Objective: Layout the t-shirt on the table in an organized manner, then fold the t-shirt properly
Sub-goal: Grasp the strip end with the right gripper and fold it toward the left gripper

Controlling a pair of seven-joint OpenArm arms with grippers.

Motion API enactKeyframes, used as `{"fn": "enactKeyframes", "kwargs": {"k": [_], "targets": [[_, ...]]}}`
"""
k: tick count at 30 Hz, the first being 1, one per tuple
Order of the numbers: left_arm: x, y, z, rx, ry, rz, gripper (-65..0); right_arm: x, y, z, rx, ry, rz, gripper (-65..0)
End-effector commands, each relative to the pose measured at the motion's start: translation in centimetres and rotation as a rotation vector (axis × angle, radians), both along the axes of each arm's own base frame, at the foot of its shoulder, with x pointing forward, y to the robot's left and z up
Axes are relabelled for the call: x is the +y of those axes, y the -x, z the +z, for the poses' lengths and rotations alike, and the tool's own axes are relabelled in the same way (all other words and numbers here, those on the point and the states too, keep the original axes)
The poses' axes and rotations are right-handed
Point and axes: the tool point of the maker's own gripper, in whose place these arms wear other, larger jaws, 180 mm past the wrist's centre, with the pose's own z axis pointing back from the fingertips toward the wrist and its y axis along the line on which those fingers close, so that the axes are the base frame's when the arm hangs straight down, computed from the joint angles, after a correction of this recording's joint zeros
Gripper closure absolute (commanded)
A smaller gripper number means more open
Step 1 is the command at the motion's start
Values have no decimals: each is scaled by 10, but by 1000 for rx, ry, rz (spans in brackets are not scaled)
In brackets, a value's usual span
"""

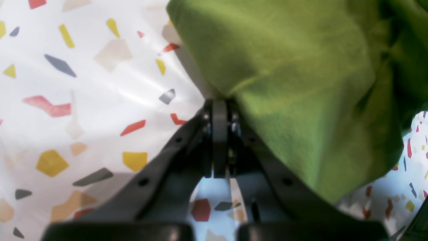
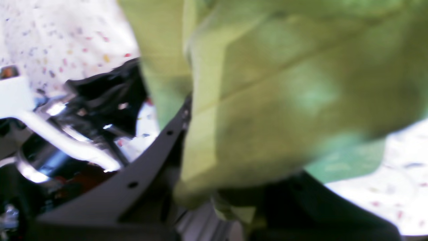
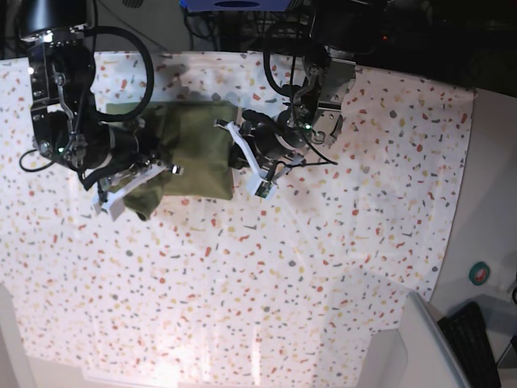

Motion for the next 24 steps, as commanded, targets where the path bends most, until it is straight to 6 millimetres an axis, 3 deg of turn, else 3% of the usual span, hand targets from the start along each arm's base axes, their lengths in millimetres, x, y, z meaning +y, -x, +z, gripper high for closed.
{"fn": "enactKeyframes", "kwargs": {"k": [1, 9, 14, 19, 24], "targets": [[0, 10, -9, 47, -44, -27, 0, -5, -13, 11, -46, 6, -8, 0], [-14, 17, -8, 43, -44, -81, 0, 7, -22, 14, -82, -4, -2, 0], [-13, 16, -8, 43, -44, -76, 0, 4, -19, 1, -52, 3, -15, 0], [-13, 16, -8, 43, -44, -78, 0, 30, -11, -2, -50, -4, 65, 0], [-10, 16, -9, 44, -48, -71, 0, 32, -14, -6, -80, 10, 64, 0]]}}
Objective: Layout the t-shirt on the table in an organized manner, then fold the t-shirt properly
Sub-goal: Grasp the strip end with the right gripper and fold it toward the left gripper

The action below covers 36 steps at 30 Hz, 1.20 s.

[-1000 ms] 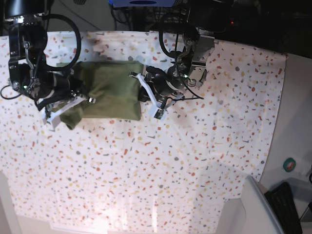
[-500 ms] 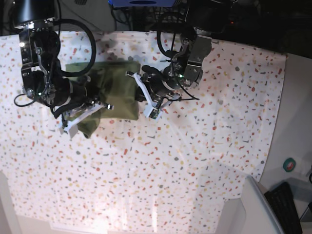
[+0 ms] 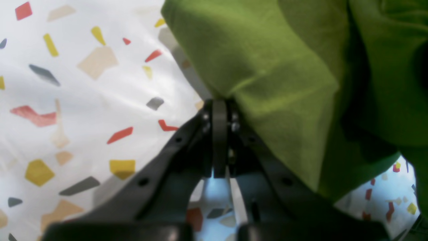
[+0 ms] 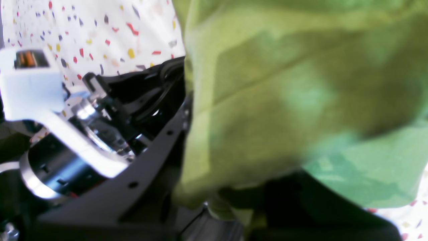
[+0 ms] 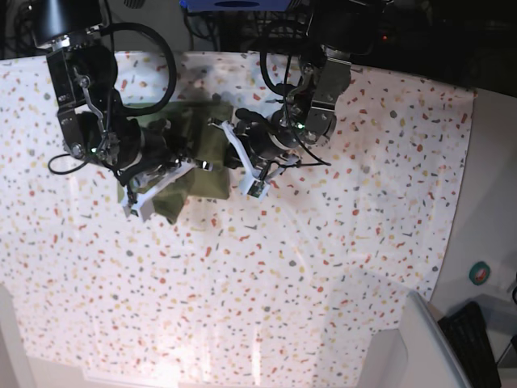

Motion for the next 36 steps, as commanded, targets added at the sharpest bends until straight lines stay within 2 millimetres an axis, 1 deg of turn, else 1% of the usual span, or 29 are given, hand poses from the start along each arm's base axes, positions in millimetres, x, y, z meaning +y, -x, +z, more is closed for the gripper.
{"fn": "enactKeyframes", "kwargs": {"k": [1, 4, 14, 16, 18, 20, 21, 22, 23, 24, 26, 29, 30, 31, 32, 34, 36], "targets": [[2, 14, -10, 52, -44, -32, 0, -3, -7, 4, -22, -1, -10, 0], [3, 13, -9, 50, -44, -30, 0, -5, -4, -2, -1, 5, -14, 0], [3, 12, -8, 47, -44, -31, 0, -1, -1, -3, 7, -7, -12, 0], [2, 8, 0, 20, -39, -29, 0, 0, -1, -4, 8, -10, -14, 0], [4, 13, 5, 8, -36, -25, 0, 6, 0, -3, 14, -27, -17, -2], [13, 15, 5, 0, -52, -25, 0, 9, 1, -3, 14, -32, -12, -126], [15, 15, 5, -3, -56, -25, 0, 11, 1, -2, 12, -36, -11, -174], [15, 16, 5, -1, -56, -25, 0, 11, 1, -2, 12, -36, -11, -207], [18, 20, 3, 5, -60, -22, 0, 11, 1, -2, 11, -36, -11, -225], [27, 23, 1, 5, -76, -22, 0, 11, 0, -1, 8, -37, -9, -230], [43, 23, 3, -4, -91, 8, 0, 11, 0, 0, 7, -37, -9, -233], [78, 16, 8, -16, -108, 115, 0, 11, 4, -3, 16, -38, -9, -234], [87, 15, 7, -5, -118, 132, 0, 12, 4, -2, 13, -39, -8, -234], [100, 14, 6, 3, -141, 145, 0, 13, 4, 0, 7, -41, -6, -234], [107, 15, 4, 15, -157, 149, 0, 13, 4, 3, 0, -43, -4, -234], [116, 12, 7, 6, -170, 158, 0, 16, 7, 6, -8, -49, 0, -231], [122, 10, 8, -1, -183, 157, 0, 16, 6, 12, -27, -51, 4, -231]]}}
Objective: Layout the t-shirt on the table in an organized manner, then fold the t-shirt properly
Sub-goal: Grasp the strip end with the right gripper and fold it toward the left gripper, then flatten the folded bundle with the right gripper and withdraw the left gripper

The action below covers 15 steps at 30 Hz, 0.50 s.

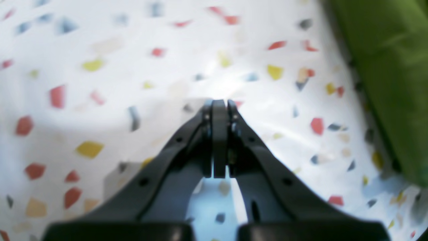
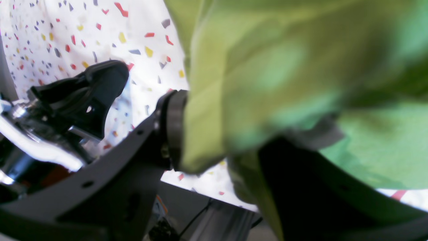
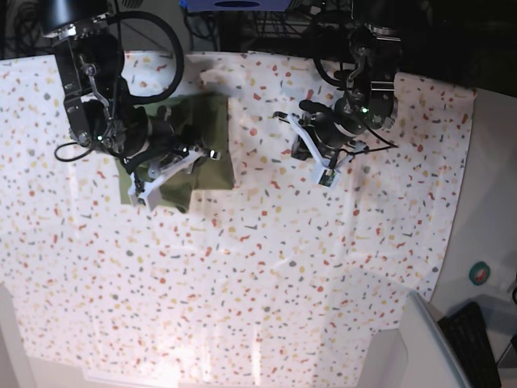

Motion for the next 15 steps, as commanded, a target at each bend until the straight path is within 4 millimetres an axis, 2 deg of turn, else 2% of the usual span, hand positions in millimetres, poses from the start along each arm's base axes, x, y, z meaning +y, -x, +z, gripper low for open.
{"fn": "enactKeyframes", "kwargs": {"k": [1, 10, 15], "targets": [[6, 0, 0, 10, -32, -6, 0, 1, -8, 11, -41, -11, 1, -231], [17, 0, 1, 8, -48, 1, 0, 34, 16, 10, -13, -26, 129, -236], [64, -4, 8, -9, -74, 112, 0, 42, 20, 11, -12, -29, 161, -230]]}}
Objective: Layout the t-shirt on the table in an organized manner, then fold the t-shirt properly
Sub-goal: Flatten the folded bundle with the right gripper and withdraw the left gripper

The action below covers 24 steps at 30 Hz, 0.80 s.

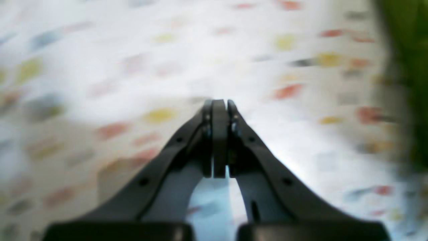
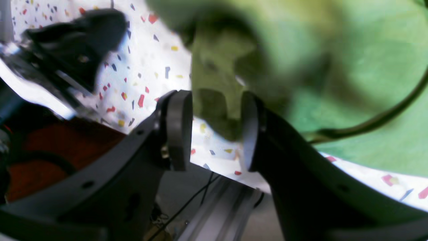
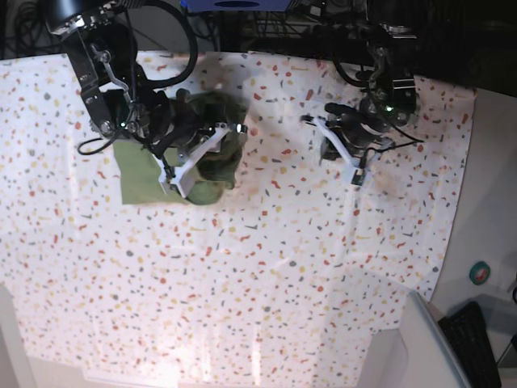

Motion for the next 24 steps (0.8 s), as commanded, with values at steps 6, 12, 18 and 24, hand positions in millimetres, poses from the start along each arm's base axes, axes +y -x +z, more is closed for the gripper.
{"fn": "enactKeyframes", "kwargs": {"k": [6, 12, 18, 24], "targets": [[84, 17, 11, 22, -70, 74, 0, 22, 0, 61, -104, -89, 88, -219], [126, 28, 20, 21, -105, 149, 0, -15, -35, 66, -191, -26, -15, 0], [121, 32, 17, 27, -95, 147, 0, -39, -81, 26, -291, 183, -46, 0], [114, 32, 15, 26, -79, 150, 0, -2, -69, 9, -274, 178, 59, 0]]}}
